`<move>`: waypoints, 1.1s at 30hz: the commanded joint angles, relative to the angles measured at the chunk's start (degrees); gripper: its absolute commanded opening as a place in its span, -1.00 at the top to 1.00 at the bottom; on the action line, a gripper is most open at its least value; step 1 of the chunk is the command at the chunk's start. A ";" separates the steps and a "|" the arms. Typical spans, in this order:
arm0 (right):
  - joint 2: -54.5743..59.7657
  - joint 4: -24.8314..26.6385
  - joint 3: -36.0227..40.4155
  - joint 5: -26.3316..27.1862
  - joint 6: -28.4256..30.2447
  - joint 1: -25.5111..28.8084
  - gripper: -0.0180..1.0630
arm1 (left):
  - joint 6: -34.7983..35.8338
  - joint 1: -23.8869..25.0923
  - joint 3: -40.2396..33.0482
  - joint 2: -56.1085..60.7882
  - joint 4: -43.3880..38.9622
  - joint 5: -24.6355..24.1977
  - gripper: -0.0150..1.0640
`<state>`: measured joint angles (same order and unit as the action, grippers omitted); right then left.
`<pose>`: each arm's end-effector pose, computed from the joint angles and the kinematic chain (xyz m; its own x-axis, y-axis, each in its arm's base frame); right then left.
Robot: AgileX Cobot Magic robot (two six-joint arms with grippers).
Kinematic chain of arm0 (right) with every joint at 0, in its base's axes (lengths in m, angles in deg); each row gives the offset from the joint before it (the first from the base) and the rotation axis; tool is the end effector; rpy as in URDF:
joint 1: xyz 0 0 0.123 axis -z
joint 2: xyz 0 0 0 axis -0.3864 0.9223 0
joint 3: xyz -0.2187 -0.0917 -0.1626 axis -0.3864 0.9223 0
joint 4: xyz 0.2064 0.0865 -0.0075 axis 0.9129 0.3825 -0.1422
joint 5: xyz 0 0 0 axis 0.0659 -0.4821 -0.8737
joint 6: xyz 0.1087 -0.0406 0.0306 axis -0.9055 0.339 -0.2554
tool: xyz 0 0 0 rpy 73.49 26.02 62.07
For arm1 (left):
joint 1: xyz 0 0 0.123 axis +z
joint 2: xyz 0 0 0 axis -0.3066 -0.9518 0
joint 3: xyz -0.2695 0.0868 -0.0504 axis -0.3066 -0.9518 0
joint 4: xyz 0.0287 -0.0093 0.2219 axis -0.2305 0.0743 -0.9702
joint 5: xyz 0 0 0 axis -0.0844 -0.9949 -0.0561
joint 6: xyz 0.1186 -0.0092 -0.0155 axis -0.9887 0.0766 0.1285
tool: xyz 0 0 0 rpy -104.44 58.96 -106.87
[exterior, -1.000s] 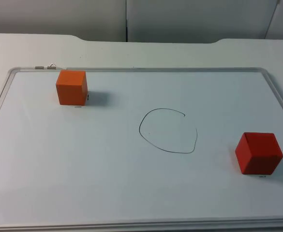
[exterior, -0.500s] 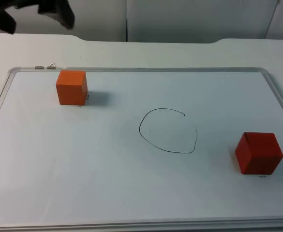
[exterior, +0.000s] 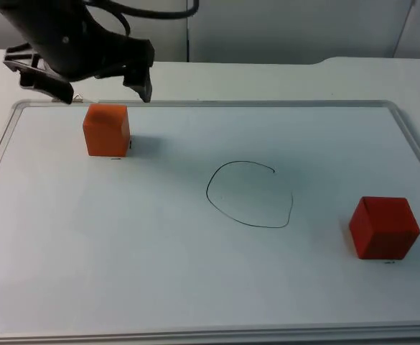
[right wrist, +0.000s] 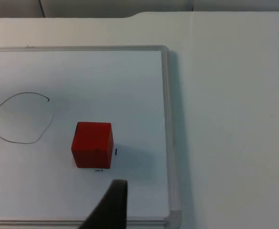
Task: Pick up one cube with the left hand and another cube with the right hand. First place the cube in the right hand at the target position, then stack the cube in the left hand on top.
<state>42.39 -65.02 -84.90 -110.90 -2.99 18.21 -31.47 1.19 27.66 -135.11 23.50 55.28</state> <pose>-0.0083 -0.0064 0.2523 -0.4662 -0.0378 -0.8839 -0.0376 0.9990 -0.0229 0.4073 -0.1325 0.1601 -0.8728 0.0643 -0.4838 0.1641 0.9723 -0.1667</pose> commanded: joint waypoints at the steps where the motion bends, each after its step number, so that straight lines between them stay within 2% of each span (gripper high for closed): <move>1: -0.23 0.14 0.41 0.58 -0.24 0.31 -0.91 | 3.05 -0.48 0.57 -1.10 -1.58 2.06 -0.98; 17: -0.23 0.03 0.41 0.58 -0.23 0.31 -0.90 | 3.57 -0.59 0.57 -6.69 -3.27 7.58 -0.98; 29: -0.23 0.03 0.41 0.58 -0.23 0.31 -0.90 | 2.97 -0.59 0.57 -7.66 -3.63 8.35 -0.95; 32: -0.23 0.03 0.41 0.58 -0.23 0.31 -0.90 | 2.97 -0.59 0.57 -7.66 -5.37 8.43 -0.76; 33: -0.23 0.03 0.41 0.58 -0.23 0.31 -0.90 | 2.97 -0.59 0.57 -7.74 -6.35 8.53 -0.56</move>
<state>42.39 -65.02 -84.90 -110.79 -3.08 18.21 -28.56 1.03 27.66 -142.81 18.38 62.90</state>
